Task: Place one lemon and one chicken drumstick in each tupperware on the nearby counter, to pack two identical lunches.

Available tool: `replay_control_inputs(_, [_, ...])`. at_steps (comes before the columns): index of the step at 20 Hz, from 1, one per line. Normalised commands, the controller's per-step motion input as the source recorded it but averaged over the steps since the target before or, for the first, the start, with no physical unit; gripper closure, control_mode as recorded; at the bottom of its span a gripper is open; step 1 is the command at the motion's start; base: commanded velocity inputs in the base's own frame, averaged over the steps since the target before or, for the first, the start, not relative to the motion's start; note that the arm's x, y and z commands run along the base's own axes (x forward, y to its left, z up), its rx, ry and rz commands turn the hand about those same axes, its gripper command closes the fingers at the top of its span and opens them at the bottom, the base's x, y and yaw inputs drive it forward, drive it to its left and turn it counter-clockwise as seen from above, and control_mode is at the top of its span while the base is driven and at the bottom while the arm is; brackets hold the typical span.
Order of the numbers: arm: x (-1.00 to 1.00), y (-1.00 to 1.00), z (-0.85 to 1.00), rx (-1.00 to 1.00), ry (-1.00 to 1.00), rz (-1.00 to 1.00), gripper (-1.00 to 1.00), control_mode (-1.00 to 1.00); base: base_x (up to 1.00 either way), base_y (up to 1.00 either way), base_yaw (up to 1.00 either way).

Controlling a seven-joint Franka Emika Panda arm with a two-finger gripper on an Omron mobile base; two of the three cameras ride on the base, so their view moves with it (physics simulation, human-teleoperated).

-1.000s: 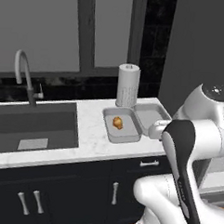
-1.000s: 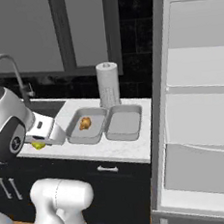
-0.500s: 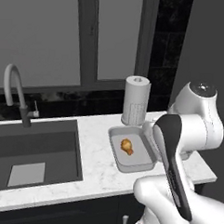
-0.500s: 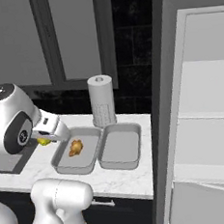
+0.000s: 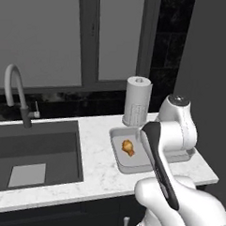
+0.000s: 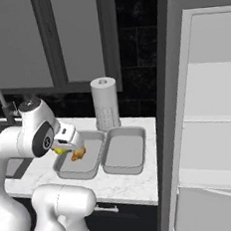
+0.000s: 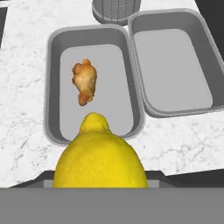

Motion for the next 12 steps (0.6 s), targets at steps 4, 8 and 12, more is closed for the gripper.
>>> replay_control_inputs(4, [0.37,-0.06,-0.63,-0.04,0.06,-0.01,1.00,-1.00,0.00,0.00,0.00])
replay_control_inputs(8, [0.45,-0.02,-0.45,-0.02,0.05,-0.02,1.00,-1.00,0.00,0.00,0.00])
replay_control_inputs(12, [0.69,0.00,-0.32,0.00,0.01,0.00,1.00,-1.00,0.00,0.00,0.00])
